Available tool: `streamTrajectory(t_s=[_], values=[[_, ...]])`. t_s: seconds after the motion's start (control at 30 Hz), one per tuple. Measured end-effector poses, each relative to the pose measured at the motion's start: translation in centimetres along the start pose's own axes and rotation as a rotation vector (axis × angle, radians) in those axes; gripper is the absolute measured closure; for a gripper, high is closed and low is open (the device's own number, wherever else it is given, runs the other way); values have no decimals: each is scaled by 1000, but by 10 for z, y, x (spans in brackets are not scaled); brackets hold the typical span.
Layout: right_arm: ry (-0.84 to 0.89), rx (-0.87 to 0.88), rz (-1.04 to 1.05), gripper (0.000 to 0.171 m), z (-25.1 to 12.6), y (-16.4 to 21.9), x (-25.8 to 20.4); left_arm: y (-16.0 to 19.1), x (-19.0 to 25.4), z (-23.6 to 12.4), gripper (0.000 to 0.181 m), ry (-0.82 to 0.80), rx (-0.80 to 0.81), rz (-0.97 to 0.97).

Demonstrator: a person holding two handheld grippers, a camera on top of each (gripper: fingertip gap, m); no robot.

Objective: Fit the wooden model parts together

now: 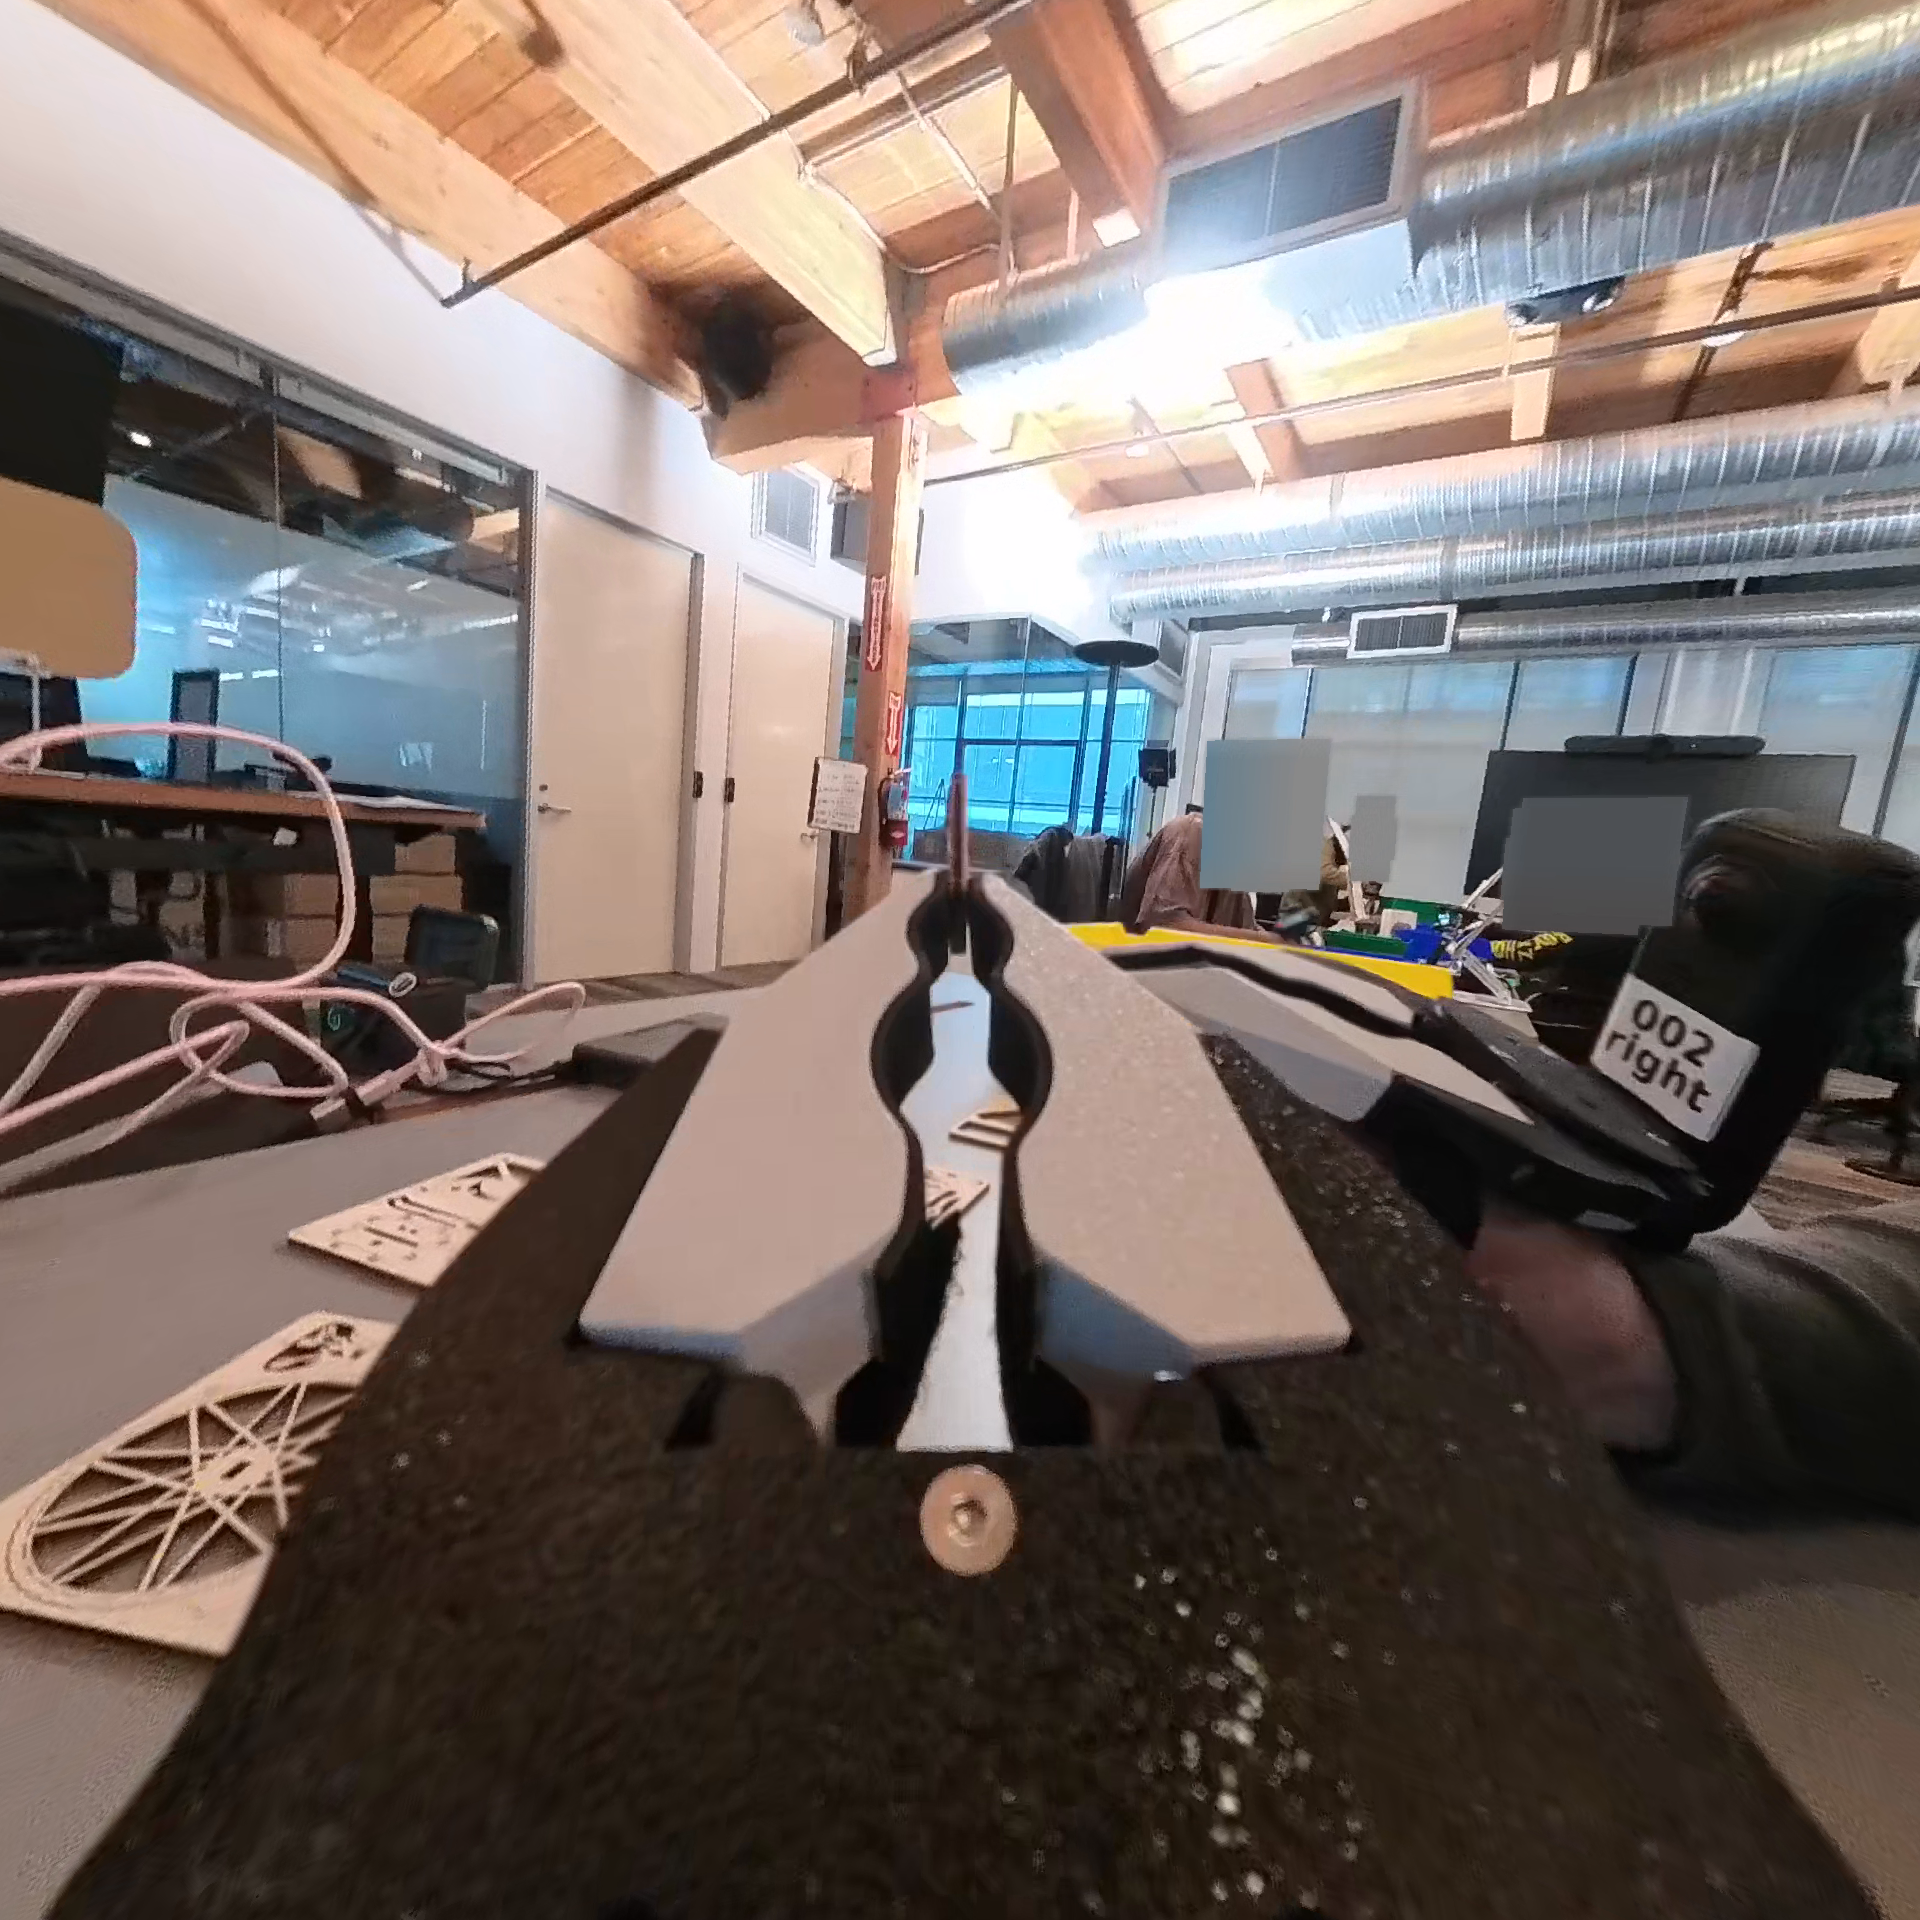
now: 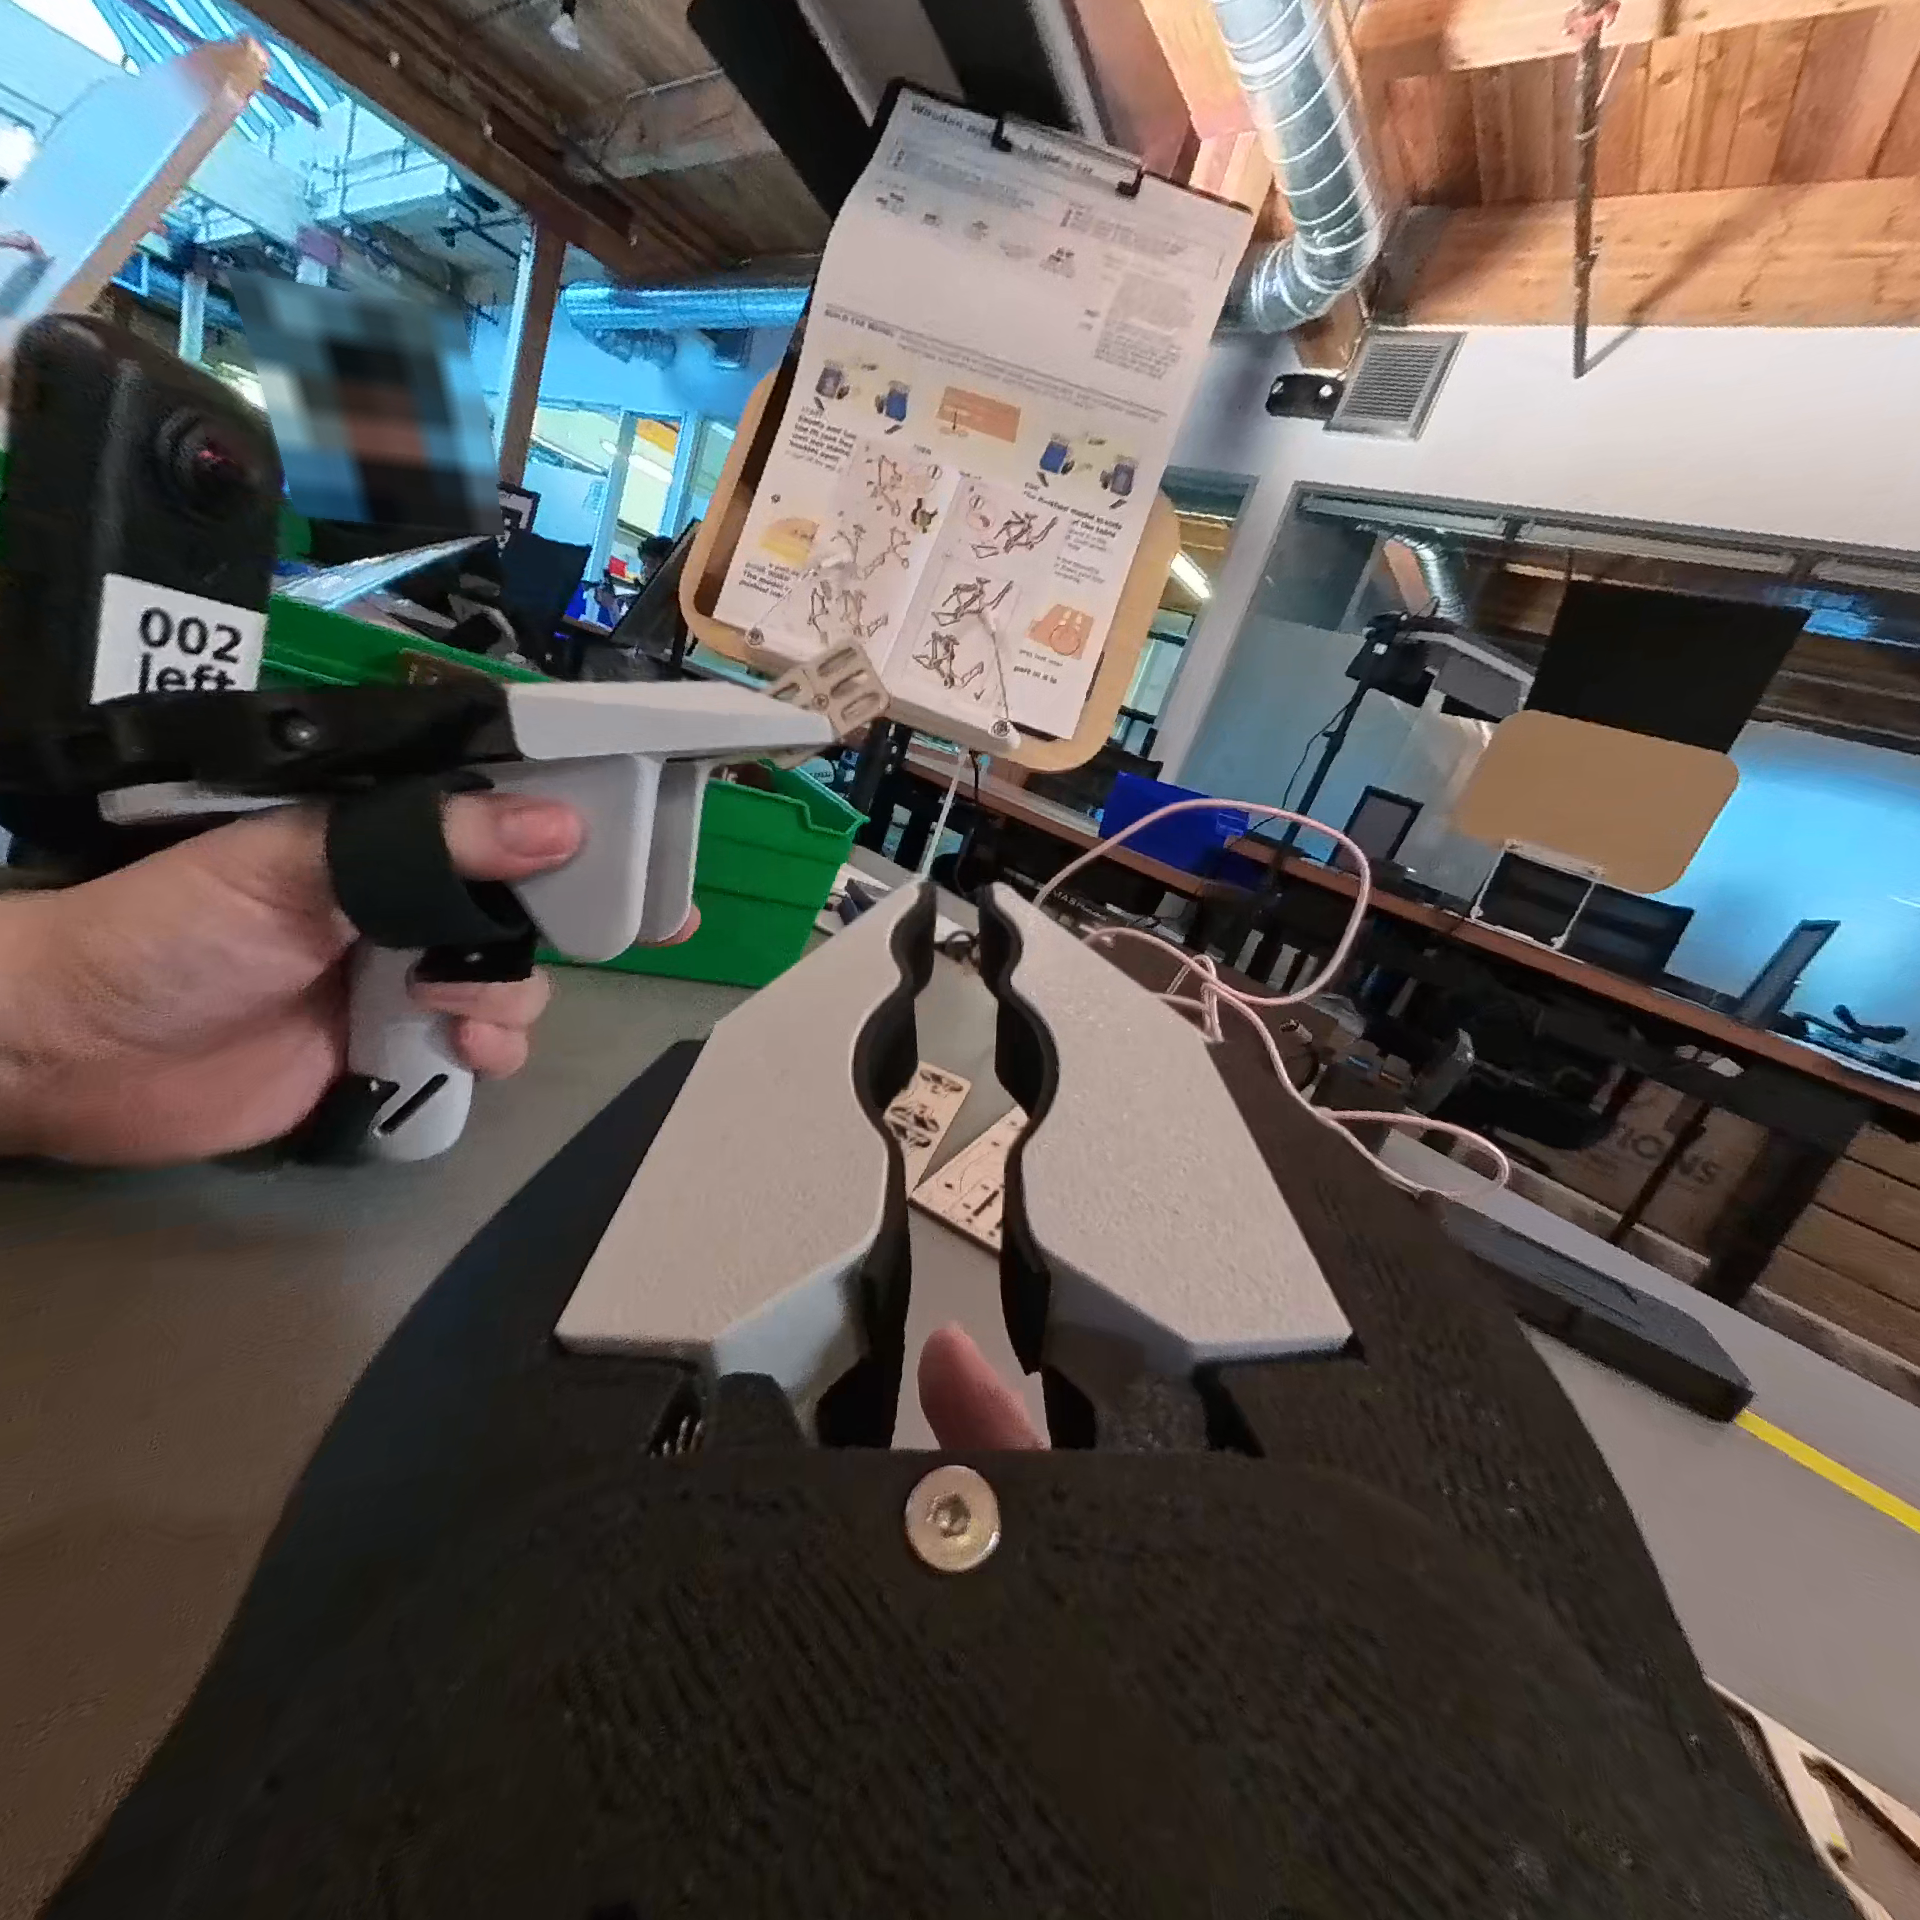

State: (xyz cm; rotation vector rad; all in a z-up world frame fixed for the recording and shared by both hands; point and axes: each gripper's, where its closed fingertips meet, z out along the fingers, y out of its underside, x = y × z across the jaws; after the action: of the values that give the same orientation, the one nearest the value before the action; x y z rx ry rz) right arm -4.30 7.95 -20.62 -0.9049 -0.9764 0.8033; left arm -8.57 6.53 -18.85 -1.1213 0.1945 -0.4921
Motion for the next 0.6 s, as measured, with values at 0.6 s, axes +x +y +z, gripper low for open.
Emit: streamTrajectory(t_s=[0.6], values=[[-30,-97,61,165,-3,22,11,79,-25,-8,181,-127,-685,542]])
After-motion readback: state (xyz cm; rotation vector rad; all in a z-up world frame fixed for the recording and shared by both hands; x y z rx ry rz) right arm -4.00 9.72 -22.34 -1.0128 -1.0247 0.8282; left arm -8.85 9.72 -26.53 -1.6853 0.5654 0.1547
